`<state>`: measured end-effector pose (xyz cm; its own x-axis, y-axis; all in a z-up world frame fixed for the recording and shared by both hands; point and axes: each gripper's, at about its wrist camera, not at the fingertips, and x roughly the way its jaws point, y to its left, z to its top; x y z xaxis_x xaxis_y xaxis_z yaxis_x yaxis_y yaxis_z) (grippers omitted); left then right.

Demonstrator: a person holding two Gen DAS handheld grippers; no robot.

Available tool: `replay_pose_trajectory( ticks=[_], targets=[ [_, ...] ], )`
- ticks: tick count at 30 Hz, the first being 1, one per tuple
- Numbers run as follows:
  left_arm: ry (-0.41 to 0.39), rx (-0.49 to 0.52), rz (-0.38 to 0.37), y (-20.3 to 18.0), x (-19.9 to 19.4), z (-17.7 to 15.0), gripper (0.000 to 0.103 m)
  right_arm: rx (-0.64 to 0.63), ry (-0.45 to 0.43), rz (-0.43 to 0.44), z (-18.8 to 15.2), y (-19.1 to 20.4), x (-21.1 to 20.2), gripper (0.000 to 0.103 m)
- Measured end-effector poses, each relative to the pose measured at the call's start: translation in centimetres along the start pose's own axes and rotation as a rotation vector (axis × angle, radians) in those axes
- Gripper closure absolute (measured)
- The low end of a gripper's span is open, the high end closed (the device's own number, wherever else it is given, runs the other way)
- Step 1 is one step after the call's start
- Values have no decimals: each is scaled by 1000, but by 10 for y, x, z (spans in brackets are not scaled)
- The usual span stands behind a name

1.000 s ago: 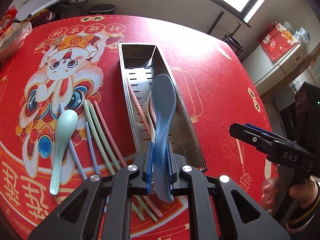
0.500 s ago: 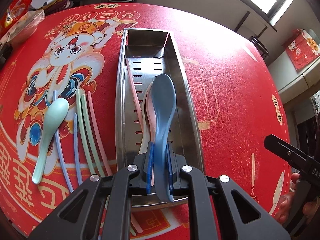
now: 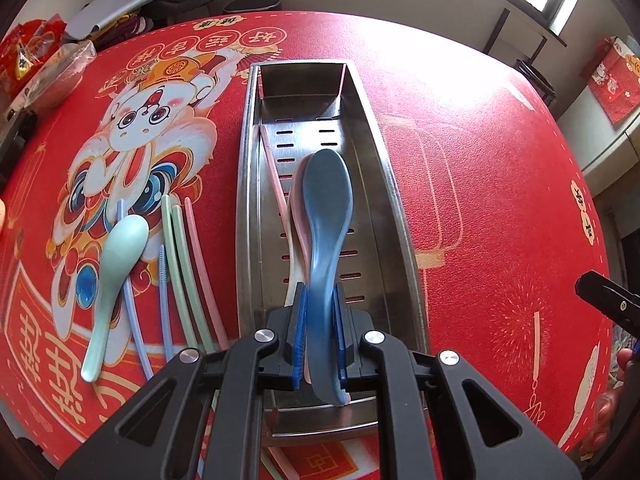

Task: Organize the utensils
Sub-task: 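Carry the blue spoon with the left tool down into the tray, then open the left tool to release the blue spoon in the tray, then move the open left tool to the mint-green spoon's handle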

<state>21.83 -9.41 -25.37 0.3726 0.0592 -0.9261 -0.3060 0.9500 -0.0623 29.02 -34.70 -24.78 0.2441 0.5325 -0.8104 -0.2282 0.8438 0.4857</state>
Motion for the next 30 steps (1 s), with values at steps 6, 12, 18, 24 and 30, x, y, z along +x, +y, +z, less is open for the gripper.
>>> replay_pose_trajectory(
  ticks=[6,12,18,24,30],
  targets=[
    [-12,8,-3,0,-3,1,76,21,-6,8,-1,-4,-2,16],
    [-44,22,-36,2,-19,4,69,33,-26,15,-2,-3,-7,16],
    [-111,26,-100,19,-48,-1,44,25,-73,2,-5,4,-13,16],
    [-135,14,-84,57,-70,-22,12,21,-118,-11,-13,17,-12,16],
    [-64,-33,-59,102,-62,-44,6,2,-130,-31,-24,44,-2,16]
  ],
)
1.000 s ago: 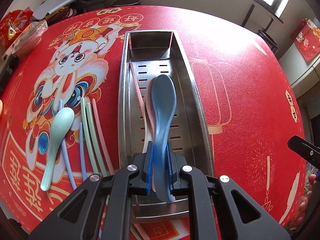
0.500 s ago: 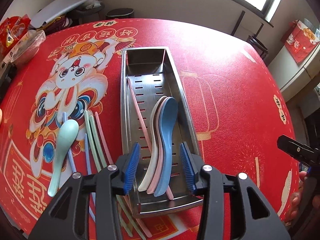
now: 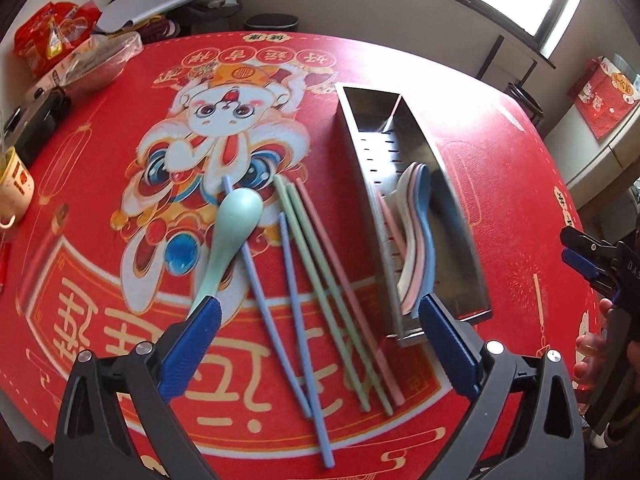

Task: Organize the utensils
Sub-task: 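Move the open left tool to the mint-green spoon's handle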

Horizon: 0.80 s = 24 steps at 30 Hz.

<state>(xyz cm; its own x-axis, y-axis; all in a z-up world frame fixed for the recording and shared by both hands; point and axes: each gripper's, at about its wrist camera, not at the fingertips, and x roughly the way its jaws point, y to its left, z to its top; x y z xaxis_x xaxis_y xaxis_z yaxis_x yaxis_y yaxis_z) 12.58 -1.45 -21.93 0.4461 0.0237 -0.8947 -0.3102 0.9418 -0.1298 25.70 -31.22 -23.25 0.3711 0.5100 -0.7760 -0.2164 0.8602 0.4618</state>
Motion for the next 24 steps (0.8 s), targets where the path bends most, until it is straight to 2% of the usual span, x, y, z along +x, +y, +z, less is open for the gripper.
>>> replay_pose_trajectory(
  ticks=[4,8,10,13,15,17,20,24],
  targets=[
    [37,-42,11,25,10,-11,6,-29,20,-27,-9,23,8,15],
    [75,-21,36,43,23,-15,6,-31,51,-15,-20,40,11,15],
    [72,-25,42,52,26,-13,6,-43,71,-49,-26,47,13,15],
    [46,-47,3,69,26,-6,6,-63,82,-116,-34,54,12,15],
    [42,-47,5,78,29,-1,6,-42,85,-135,-39,53,10,15],
    [67,-58,7,87,36,5,6,-25,86,-165,-43,51,7,15],
    [91,-74,-33,99,44,8,6,-5,81,-219,-50,49,2,15],
    [120,-35,-51,104,55,6,6,49,91,-257,-59,43,-3,15]
  ],
)
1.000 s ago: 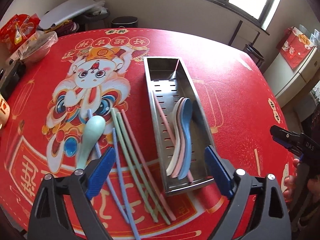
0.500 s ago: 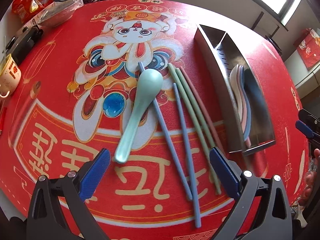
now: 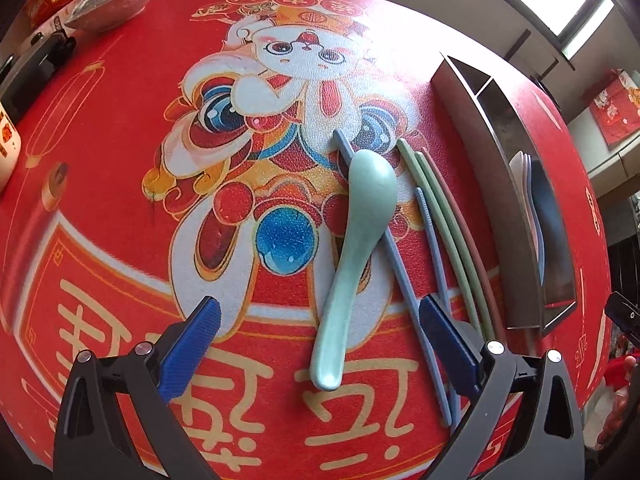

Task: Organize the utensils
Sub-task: 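Move the open left tool to the mint-green spoon's handle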

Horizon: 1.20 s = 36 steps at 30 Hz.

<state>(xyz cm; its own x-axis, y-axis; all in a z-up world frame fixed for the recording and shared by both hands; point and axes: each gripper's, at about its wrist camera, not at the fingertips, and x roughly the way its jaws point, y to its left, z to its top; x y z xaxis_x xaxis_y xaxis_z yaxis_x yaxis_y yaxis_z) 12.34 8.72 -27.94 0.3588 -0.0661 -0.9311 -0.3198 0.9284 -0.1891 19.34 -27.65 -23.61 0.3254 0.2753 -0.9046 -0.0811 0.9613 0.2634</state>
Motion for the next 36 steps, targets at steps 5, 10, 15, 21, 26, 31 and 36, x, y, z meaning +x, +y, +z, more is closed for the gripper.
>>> replay_pose_trajectory(
  ticks=[5,10,15,21,26,31,36],
  targets=[
    [-37,34,-41,6,-1,7,7,25,2,-14,-8,-1,-4,15],
    [-57,52,-72,12,-1,20,26,15,16,-18,-15,8,-3,15],
    [-59,122,-115,1,3,31,58,24,9,-23,-17,12,-5,15],
    [-69,205,-130,-15,10,30,80,41,9,-27,-18,10,-5,15],
    [-82,229,-118,-21,10,28,84,49,16,-23,-17,8,-2,15],
    [-109,242,-91,-15,-4,23,94,39,24,-8,-15,11,2,15],
    [-100,246,-77,-8,-13,16,100,20,42,18,-12,17,8,15]
  ],
)
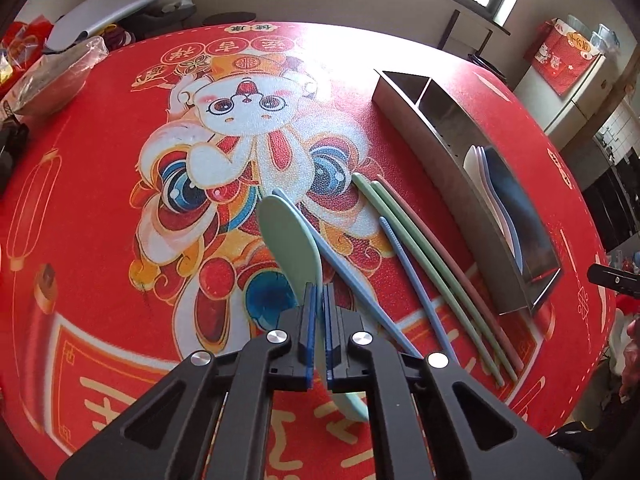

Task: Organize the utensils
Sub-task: 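Close the left tool on the mint-green spoon's handle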

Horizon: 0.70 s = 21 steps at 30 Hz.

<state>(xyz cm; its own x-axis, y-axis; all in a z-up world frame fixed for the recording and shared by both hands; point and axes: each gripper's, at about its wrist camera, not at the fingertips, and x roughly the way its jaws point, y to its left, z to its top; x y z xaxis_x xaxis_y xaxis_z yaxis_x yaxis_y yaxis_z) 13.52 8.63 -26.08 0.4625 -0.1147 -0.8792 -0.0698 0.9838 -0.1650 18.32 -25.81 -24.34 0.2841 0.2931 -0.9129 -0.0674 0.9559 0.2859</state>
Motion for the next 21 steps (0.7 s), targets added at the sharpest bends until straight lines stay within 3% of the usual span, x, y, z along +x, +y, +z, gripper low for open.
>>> replay_pose_trajectory(
  ticks=[8,13,21],
  targets=[
    [22,-13,-16,-15,1,-8,95,-28,12,29,2,6,4,15],
    [13,-48,-7,-9,-5,-12,72,-22,24,42,3,3,7,15],
    [38,-145,-59,5,-4,-24,71,-39,37,48,2,7,10,15]
  ],
)
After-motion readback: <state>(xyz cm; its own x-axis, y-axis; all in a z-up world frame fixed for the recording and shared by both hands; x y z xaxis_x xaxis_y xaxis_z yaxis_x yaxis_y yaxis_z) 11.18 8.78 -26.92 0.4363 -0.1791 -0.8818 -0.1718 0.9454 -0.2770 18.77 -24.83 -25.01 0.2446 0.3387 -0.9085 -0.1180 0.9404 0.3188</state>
